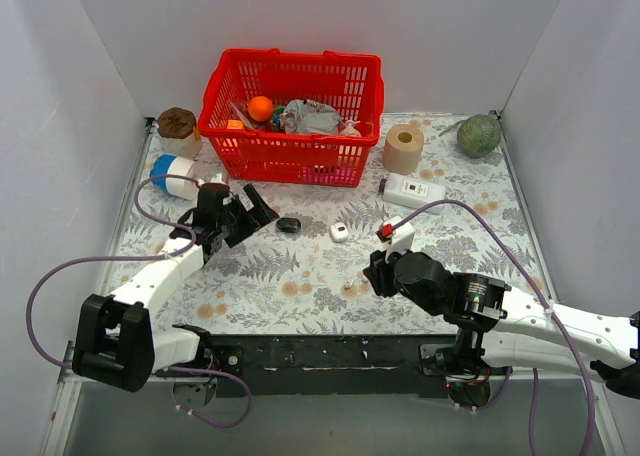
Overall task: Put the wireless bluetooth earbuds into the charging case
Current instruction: Place the charging case at the center of the board, then pick up the charging case at the center of the board.
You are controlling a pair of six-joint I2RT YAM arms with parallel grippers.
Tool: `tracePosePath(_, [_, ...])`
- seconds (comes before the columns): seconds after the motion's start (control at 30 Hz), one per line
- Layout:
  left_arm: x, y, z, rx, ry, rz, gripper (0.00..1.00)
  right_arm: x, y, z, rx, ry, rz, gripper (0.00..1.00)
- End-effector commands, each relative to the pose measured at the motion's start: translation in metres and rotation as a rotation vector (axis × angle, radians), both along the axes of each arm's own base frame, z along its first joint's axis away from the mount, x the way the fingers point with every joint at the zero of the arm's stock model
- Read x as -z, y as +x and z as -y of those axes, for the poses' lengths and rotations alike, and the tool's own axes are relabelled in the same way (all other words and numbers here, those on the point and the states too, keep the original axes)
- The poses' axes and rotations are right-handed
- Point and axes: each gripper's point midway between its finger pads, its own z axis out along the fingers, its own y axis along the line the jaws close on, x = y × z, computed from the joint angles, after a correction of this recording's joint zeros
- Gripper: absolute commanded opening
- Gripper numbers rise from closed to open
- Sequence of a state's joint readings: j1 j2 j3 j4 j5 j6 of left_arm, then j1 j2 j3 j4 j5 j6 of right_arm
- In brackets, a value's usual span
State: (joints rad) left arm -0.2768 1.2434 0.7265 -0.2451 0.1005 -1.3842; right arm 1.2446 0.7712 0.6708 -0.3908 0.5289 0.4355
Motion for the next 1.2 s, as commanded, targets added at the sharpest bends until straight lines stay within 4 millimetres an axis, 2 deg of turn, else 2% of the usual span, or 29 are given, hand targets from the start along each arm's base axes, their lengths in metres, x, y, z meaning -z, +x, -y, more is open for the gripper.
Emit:
tracePosePath(0.0, [0.001,-0.036,0.03,0.042,-0.245,-0.092,0.98,-0.011,0.018,0.004,0.113,0.039,0.055,0.41])
tracePosePath(0.1, [0.011,-0.047,0.03,0.013,-0.269,-0.158,0.98,-0.01,0.028,0.008,0.164,0.016,0.08,0.44])
tracePosePath(0.17, [0.014,-0.049,0.017,-0.038,-0.187,-0.169,0.98,-0.005,0.031,0.006,0.168,-0.017,0.076,0.47])
tracePosePath(0.33, [-0.015,-0.051,-0.015,-0.102,0.091,-0.011,0.98,0.003,0.04,-0.002,0.172,-0.052,0.049,0.52])
tracePosePath(0.37, [-0.013,-0.056,-0.029,-0.164,0.199,-0.013,0.98,0.008,0.043,-0.004,0.173,-0.067,0.034,0.54])
tracePosePath(0.4, [-0.022,-0.054,-0.032,-0.2,0.218,0.002,0.98,0.008,0.052,-0.003,0.195,-0.055,0.025,0.56])
tracePosePath(0.43, [-0.022,-0.055,-0.039,-0.245,0.24,-0.005,0.98,0.01,0.053,-0.009,0.169,-0.041,-0.006,0.57])
tracePosePath(0.47, [-0.02,-0.059,-0.043,-0.286,0.241,-0.031,0.98,0.017,0.059,-0.011,0.175,-0.048,-0.035,0.57])
tracePosePath(0.5, [-0.015,-0.061,-0.047,-0.301,0.255,-0.046,0.98,0.021,0.076,-0.002,0.225,-0.037,-0.062,0.57])
tracePosePath(0.53, [-0.008,-0.065,-0.048,-0.297,0.262,-0.063,0.98,0.027,0.08,-0.009,0.196,-0.016,-0.106,0.57])
tracePosePath(0.57, [-0.001,-0.069,-0.049,-0.3,0.265,-0.085,0.98,0.028,0.088,-0.008,0.211,-0.004,-0.119,0.55])
tracePosePath(0.6, [0.011,-0.077,-0.051,-0.362,0.233,-0.141,0.98,0.029,0.101,-0.001,0.243,0.005,-0.128,0.53])
tracePosePath(0.63, [0.022,-0.087,-0.057,-0.384,0.233,-0.207,0.98,0.032,0.108,-0.005,0.232,0.011,-0.135,0.48])
tracePosePath(0.7, [0.04,-0.099,-0.056,-0.386,0.218,-0.314,0.98,0.032,0.123,-0.003,0.245,-0.001,-0.13,0.38])
tracePosePath(0.73, [0.041,-0.102,-0.057,-0.388,0.231,-0.332,0.98,0.042,0.126,-0.007,0.23,-0.022,-0.157,0.28])
tracePosePath(0.8, [0.032,-0.098,-0.053,-0.386,0.196,-0.299,0.98,0.044,0.135,-0.011,0.226,-0.034,-0.157,0.21])
tracePosePath(0.83, [0.028,-0.094,-0.048,-0.375,0.156,-0.266,0.98,0.055,0.136,-0.014,0.218,-0.054,-0.182,0.14])
tracePosePath(0.9, [0.012,-0.091,-0.046,-0.388,0.091,-0.202,0.98,0.061,0.142,-0.019,0.213,-0.06,-0.187,0.08])
tracePosePath(0.93, [0.001,-0.083,-0.029,-0.3,0.029,-0.14,0.88,0.073,0.144,-0.02,0.215,-0.081,-0.209,0.02])
tracePosePath(0.97, [0.002,-0.085,-0.022,-0.252,0.001,-0.123,0.79,0.078,0.146,-0.021,0.212,-0.084,-0.218,0.01])
tracePosePath(1.1, [-0.007,-0.088,-0.008,-0.178,-0.089,-0.063,0.98,0.103,0.153,-0.027,0.205,-0.098,-0.262,0.01])
tracePosePath(1.17, [-0.015,-0.088,-0.002,-0.145,-0.131,-0.022,0.98,0.114,0.157,-0.031,0.203,-0.114,-0.283,0.01])
